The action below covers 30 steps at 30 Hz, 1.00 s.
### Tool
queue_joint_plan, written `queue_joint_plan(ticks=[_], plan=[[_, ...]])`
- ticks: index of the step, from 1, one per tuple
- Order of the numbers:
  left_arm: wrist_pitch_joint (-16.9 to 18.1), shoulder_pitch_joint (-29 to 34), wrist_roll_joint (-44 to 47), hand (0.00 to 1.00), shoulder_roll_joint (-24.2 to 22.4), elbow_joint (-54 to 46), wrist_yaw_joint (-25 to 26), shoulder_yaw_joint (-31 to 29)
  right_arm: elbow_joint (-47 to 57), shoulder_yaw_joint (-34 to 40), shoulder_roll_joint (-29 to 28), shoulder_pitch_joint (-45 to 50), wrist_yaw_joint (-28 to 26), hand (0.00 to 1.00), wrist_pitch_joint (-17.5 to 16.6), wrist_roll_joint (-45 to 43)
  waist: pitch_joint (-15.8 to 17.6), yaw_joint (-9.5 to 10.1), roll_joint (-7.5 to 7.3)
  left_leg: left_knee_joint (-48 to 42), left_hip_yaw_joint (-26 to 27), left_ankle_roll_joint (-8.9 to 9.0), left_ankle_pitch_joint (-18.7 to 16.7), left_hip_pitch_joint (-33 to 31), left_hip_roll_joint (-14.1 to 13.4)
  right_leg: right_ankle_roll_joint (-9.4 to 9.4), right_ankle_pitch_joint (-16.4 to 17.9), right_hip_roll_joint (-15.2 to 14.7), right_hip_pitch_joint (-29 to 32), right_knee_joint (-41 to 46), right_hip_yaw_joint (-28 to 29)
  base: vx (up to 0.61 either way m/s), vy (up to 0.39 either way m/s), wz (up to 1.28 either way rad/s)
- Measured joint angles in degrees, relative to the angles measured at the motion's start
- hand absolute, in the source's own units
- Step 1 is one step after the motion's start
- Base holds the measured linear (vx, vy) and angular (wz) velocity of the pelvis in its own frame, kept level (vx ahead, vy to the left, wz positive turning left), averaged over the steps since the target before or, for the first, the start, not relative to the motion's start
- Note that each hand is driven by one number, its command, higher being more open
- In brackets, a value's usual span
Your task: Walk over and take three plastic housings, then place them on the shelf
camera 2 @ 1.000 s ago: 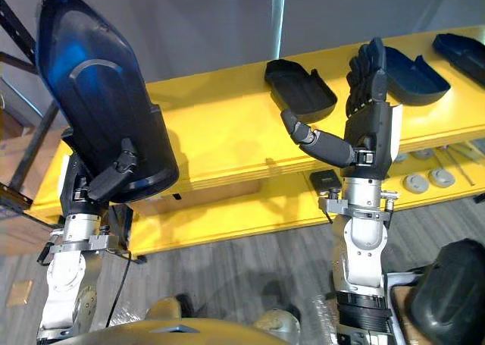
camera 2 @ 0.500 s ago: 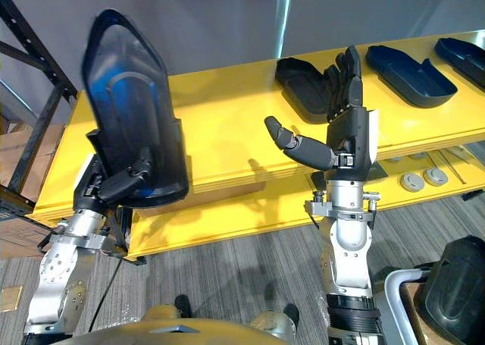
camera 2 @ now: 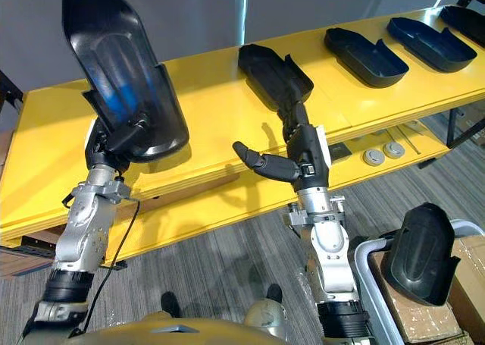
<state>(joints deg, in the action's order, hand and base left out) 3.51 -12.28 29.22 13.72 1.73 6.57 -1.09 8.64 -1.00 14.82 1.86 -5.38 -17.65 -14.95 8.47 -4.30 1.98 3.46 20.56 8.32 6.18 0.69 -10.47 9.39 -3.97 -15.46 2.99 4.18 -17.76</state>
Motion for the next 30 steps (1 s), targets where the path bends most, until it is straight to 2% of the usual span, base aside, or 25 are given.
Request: queue_joint_plan(ticks=[3, 7, 9, 17, 24, 25, 30], plan=[[-1.6, -7.1, 0.3, 0.0, 2.5, 6.9, 3.3, 0.0, 0.0, -1.8, 0.0, -0.6, -1.0, 1.0, 1.1, -0.1, 2.6, -0.75, 0.05, -0.3, 1.4, -0.03, 0.0, -0.4, 0.0, -0.11, 0.1, 0.0, 2.2, 1.3, 1.9, -0.03, -0.002, -0.23], [-4.0, -13.1, 0.7, 0.0, 4.3, 12.4, 5.4, 0.0, 0.0, -3.0, 0.1, -0.7, -1.9, 1.0, 2.2, -0.1, 4.4, -1.95, 0.2, -0.3, 2.0, -0.06, 0.0, -0.6, 0.0, -0.2, 0.1, 0.0, 3.3, 2.1, 2.9, 0.0, -0.005, -0.12], [-4.1, -13.8, 0.7, 0.0, 5.3, 13.7, 5.3, 0.0, 0.1, -3.3, 0.2, -0.8, -2.2, 1.0, 2.3, -0.5, 4.9, -2.39, 0.25, -0.4, 2.4, -0.11, 0.0, -0.5, 0.0, -0.34, 0.3, 0.0, 3.9, 2.7, 3.5, 0.01, -0.002, -0.1], [-10.0, -19.2, 2.4, 0.0, 8.5, 19.3, 2.3, 0.0, 0.2, -4.2, 0.8, -1.7, -2.8, 1.0, 3.6, -2.3, 6.8, -2.35, 1.08, -1.4, 2.8, -0.46, -0.3, -0.4, -0.1, -0.49, 0.5, -0.1, 4.0, 3.6, 4.1, -0.01, -0.003, -0.02], [-11.6, -22.1, 2.5, 0.0, 9.4, 24.3, 1.5, 0.1, 1.1, -6.1, 0.8, -1.9, -2.8, 1.0, 4.9, -2.3, 7.6, -2.74, 1.75, -2.4, 2.8, -0.66, -0.4, -0.5, -0.2, -0.42, 0.5, -0.3, 4.0, 3.8, 4.4, -0.02, -0.005, -0.01], [-11.6, -22.5, 2.6, 1.0, 9.4, 24.9, 1.5, 0.1, 1.1, -6.5, 1.0, -2.0, -2.7, 1.0, 5.0, -2.3, 7.6, -2.75, 1.74, -2.5, 2.8, -0.65, -0.5, -0.6, -0.2, -0.39, 0.5, -0.3, 4.0, 3.8, 4.4, 0.0, 0.0, 0.0], [-12.2, -24.5, 4.8, 1.0, 9.4, 27.5, 1.5, 0.3, 1.8, -6.8, 1.0, -3.0, -2.4, 1.0, 5.1, -2.3, 7.7, -2.63, 1.66, -3.3, 2.5, -0.61, -0.6, -1.3, -0.3, -0.19, 0.3, -0.4, 4.1, 3.7, 4.3, -0.01, -0.002, 0.01]])
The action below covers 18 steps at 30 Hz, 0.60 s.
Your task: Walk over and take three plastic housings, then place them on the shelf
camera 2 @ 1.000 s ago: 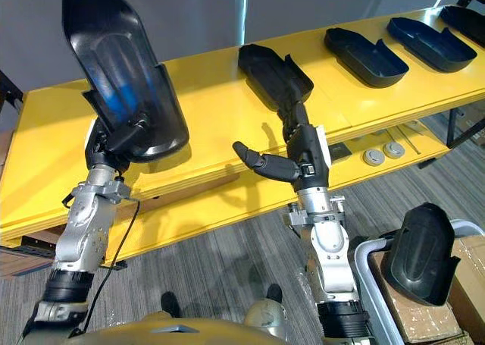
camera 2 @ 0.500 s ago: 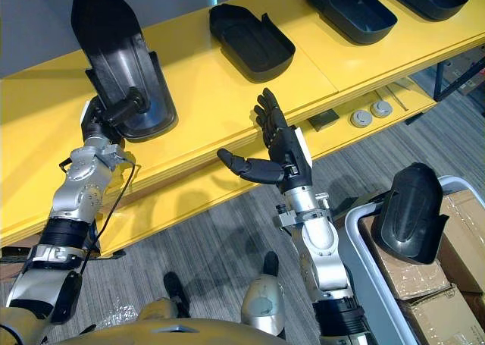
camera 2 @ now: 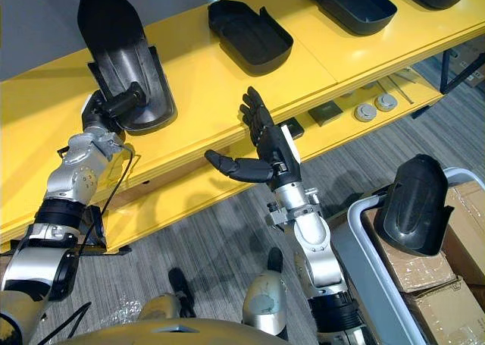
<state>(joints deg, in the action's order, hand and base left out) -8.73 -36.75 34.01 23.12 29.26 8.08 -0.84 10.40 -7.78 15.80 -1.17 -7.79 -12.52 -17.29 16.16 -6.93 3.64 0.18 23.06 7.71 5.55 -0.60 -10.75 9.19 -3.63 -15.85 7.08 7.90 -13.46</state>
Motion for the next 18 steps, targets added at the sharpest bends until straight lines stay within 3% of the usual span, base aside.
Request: queue_joint_plan(ticks=[13, 18], plan=[[-1.9, -3.8, -0.6, 1.0, -0.1, 1.7, 2.4, 0.7, 1.4, -2.0, -0.1, -2.1, 3.0, 1.0, 1.8, -0.1, 1.5, 0.15, -0.37, -0.1, -0.8, 0.07, 0.1, -0.1, 0.0, 0.41, -0.3, 0.0, -0.3, -0.1, -0.1, -0.01, -0.001, 0.01], [-3.0, -4.6, -1.2, 1.0, -0.5, 1.7, 5.5, 0.7, 1.4, -2.4, -0.1, -2.1, 3.9, 1.0, 2.1, -1.4, 1.6, -0.15, -0.38, -0.1, -0.8, 0.12, 0.2, -0.1, 0.0, 0.68, -0.6, 0.0, -0.5, -0.6, -0.1, 0.0, 0.0, 0.0]])
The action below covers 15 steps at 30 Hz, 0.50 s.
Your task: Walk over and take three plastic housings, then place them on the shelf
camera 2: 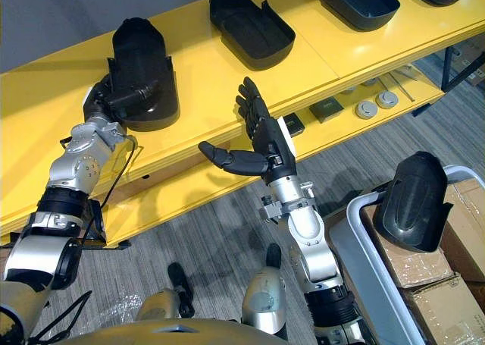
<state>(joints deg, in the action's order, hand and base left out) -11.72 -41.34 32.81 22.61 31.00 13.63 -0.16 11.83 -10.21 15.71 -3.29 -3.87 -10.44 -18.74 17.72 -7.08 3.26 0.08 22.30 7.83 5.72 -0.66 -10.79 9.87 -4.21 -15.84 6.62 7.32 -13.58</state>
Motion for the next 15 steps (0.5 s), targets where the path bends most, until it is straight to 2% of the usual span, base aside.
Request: queue_joint_plan(ticks=[6, 15], plan=[[-4.2, -4.5, -19.7, 1.0, 1.1, 4.8, 7.2, -0.9, 0.4, -2.6, -0.2, 0.0, 1.0, 1.0, 0.1, -0.8, 0.2, -0.91, -0.37, 0.1, 0.0, -0.06, 0.1, 0.0, 0.0, 0.03, -0.2, 0.1, -0.1, -0.4, 0.1, 0.0, 0.0, 0.0], [-9.9, -6.8, -31.1, 1.0, 3.4, 7.6, 7.9, -3.1, 3.7, -5.2, -0.9, 0.1, 2.0, 1.0, 1.2, -0.9, 0.3, -0.98, -0.43, 0.1, 0.4, -0.15, 0.1, 0.2, 0.1, -0.06, -0.2, 0.1, -0.1, -0.4, 0.6, 0.0, 0.0, 0.0]])
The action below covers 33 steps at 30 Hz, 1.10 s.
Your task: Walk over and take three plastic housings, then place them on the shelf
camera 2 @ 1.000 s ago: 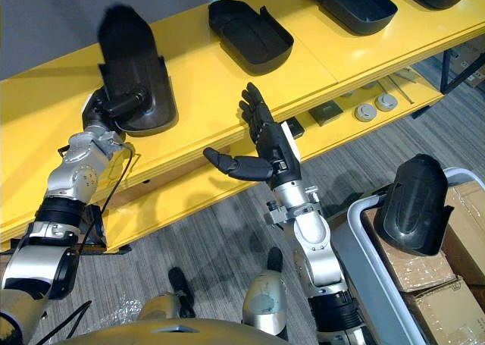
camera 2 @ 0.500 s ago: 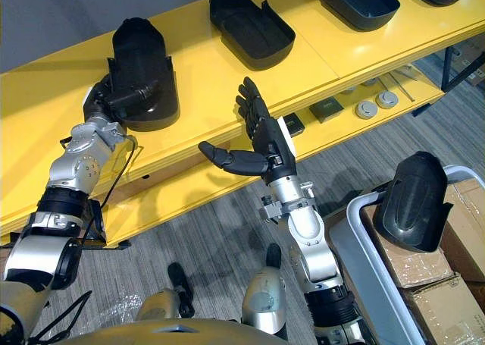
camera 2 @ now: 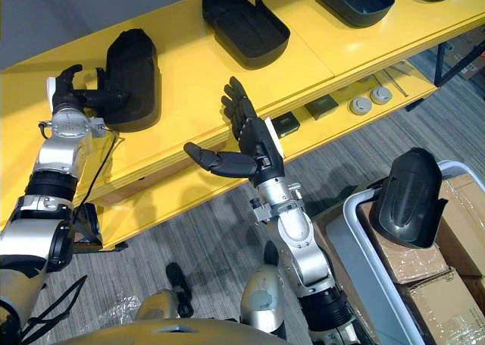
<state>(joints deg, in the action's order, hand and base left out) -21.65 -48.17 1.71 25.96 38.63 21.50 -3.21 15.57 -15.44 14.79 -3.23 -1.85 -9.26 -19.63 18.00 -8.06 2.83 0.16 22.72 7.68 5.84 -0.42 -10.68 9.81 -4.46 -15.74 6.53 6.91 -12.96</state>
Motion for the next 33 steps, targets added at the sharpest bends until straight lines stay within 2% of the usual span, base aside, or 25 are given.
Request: queue_joint_plan(ticks=[4, 7, 10, 12, 13, 16, 18, 20, 22, 25, 29, 31, 33], plan=[[-1.4, -1.1, -0.1, 1.0, 1.5, 2.0, -0.3, -0.1, 0.0, -1.1, -0.6, 0.4, -0.1, 1.0, 0.0, 0.0, 0.0, -0.14, 0.0, 0.0, 0.7, 0.03, -0.2, 0.9, 0.0, 0.0, 0.0, 0.1, -0.3, 0.0, 0.7, 0.0, -0.001, -0.08], [-0.3, -1.0, 0.7, 1.0, 1.6, 3.0, -0.2, -0.1, 0.0, -0.9, -0.9, 0.8, -0.2, 1.0, 0.0, 0.0, 0.0, -0.24, -0.01, -0.1, 0.7, 0.04, -0.5, 1.1, 0.0, -0.01, 0.1, 0.1, -0.7, -0.2, 0.7, 0.0, -0.001, -0.01], [4.3, 0.4, 13.7, 1.0, 3.1, 2.7, -1.3, -0.2, 0.0, -0.9, -1.3, 2.7, -1.4, 1.0, -0.1, 0.1, 0.0, -0.07, 0.01, -0.1, 0.7, 0.01, -0.4, 1.2, 0.0, -0.01, 0.0, 0.2, -0.8, -0.4, 0.5, 0.0, 0.0, 0.0], [7.3, 4.2, 23.3, 1.0, 3.8, -2.0, -3.4, -0.1, -0.1, -0.9, -1.6, 3.8, -2.0, 1.0, -0.3, 1.3, 0.0, -0.07, 0.04, 0.1, 0.7, 0.0, -0.4, 1.7, 0.1, 0.07, -0.1, 0.2, -1.7, -1.0, 0.2, 0.01, 0.0, 0.02], [9.9, 6.6, 25.7, 1.0, 3.5, -4.8, -3.4, 0.1, -0.1, -0.9, -1.6, 3.9, -2.3, 1.0, -0.6, 1.4, 0.0, 0.05, 0.04, 0.2, 0.6, 0.0, -0.5, 2.0, 0.1, 0.04, -0.2, 0.2, -2.1, -1.2, 0.1, 0.02, 0.001, 0.05], [13.2, 10.0, 29.4, 1.0, 3.3, -9.0, -3.4, 0.1, -0.1, -0.7, -1.6, 2.9, -2.7, 1.0, -3.1, 3.7, -0.1, 0.08, 0.06, 0.3, 0.2, -0.01, -0.5, 2.0, 0.1, -0.06, -0.3, 0.2, -2.5, -1.4, -0.5, 0.01, -0.005, 0.08], [14.0, 11.7, 33.0, 1.0, 3.1, -13.0, -5.2, 0.0, -0.1, -0.2, -1.5, 2.1, -2.8, 1.0, -4.1, 3.7, -0.1, 0.23, 0.05, 0.3, -0.4, -0.01, -0.5, 2.0, 0.1, -0.11, -0.7, 0.3, -3.4, -2.3, -1.2, 0.01, -0.007, 0.14], [14.1, 14.0, 37.7, 1.0, 2.9, -20.4, -9.3, 0.0, -0.2, 0.9, -1.5, 1.5, -2.8, 1.0, -5.2, 3.7, -0.2, 0.9, 0.03, 0.3, -0.9, -0.01, -0.5, 2.0, 0.1, -0.13, -0.7, 0.3, -3.9, -2.6, -1.8, 0.0, -0.004, 0.12], [14.5, 15.3, 38.7, 1.0, 2.3, -26.4, -11.0, 0.0, -1.2, 1.3, -1.1, 0.4, -2.9, 1.0, -6.2, 3.7, -0.4, 1.61, 0.16, 0.3, -1.3, 0.0, -0.5, 2.0, 0.1, -0.14, -0.9, 0.3, -4.7, -3.1, -2.4, 0.01, -0.004, 0.11], [15.6, 17.5, 38.5, 1.0, 1.3, -32.4, -12.8, -0.1, -4.2, 1.3, -0.9, -0.8, -3.2, 1.0, -6.3, 3.6, -4.0, 2.13, 1.32, 1.0, -2.6, -0.03, -0.3, 2.1, 0.2, -0.07, -1.0, 0.3, -5.9, -4.2, -4.0, 0.03, -0.002, 0.19], [15.6, 20.7, 38.1, 1.0, 1.3, -33.8, -13.0, -2.6, -4.2, -0.1, -0.6, -1.8, -4.8, 1.0, -6.4, 3.6, -5.0, 3.17, 2.22, 1.2, -2.9, -0.04, -0.3, 3.0, 0.2, -0.07, -1.0, 0.4, -7.3, -4.6, -4.5, 0.0, -0.001, 0.04], [16.1, 24.9, 38.1, 1.0, 0.7, -33.8, -13.9, -4.9, -4.2, -1.7, 0.2, -2.2, -5.9, 1.0, -6.4, 3.4, -5.9, 3.39, 2.4, 1.2, -3.9, -0.05, -0.3, 2.8, 0.2, -0.01, -1.0, 0.5, -8.2, -5.3, -5.6, -0.01, -0.008, 0.22], [18.1, 30.0, 36.8, 1.0, -1.1, -35.2, -14.5, -6.6, -4.2, -2.9, 0.8, -2.2, -7.5, 1.0, -6.3, 3.3, -6.3, 4.28, 2.27, 1.2, -4.8, 0.01, -0.2, 2.9, 0.2, 0.09, -1.1, 0.6, -9.3, -6.2, -6.7, 0.0, -0.007, 0.25]])
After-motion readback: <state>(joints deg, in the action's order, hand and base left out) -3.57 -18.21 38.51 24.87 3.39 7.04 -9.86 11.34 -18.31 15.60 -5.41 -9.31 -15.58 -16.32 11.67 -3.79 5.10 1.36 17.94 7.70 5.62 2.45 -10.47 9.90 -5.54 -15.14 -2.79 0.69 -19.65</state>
